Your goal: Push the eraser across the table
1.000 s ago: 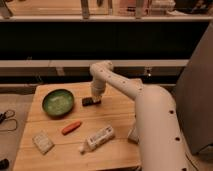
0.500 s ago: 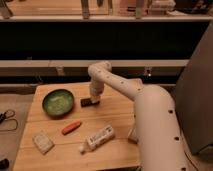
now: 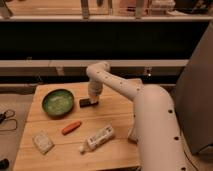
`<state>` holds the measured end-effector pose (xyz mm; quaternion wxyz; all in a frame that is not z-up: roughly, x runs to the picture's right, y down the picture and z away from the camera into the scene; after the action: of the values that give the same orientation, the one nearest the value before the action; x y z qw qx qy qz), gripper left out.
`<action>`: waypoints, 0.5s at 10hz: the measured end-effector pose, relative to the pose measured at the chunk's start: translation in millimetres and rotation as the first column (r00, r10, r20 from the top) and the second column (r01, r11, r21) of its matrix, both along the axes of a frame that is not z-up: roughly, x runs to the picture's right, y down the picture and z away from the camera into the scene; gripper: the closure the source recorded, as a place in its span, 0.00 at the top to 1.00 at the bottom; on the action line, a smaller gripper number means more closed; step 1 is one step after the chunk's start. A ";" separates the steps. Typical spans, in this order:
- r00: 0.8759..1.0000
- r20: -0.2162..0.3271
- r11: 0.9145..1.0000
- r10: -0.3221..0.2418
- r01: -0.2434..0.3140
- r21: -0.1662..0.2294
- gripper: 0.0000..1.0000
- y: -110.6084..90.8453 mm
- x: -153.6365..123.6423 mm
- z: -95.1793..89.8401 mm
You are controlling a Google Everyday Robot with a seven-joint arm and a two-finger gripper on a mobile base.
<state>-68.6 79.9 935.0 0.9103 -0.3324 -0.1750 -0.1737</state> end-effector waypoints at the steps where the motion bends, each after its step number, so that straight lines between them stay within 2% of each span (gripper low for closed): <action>1: 1.000 0.000 1.000 -0.001 0.001 -0.001 0.00 -0.2 0.3 -0.7; 5: 1.000 0.017 1.000 -0.023 0.023 0.004 0.00 4.1 -8.5 -2.2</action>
<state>-77.1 84.0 932.8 0.9073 -0.3314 -0.1784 -0.1873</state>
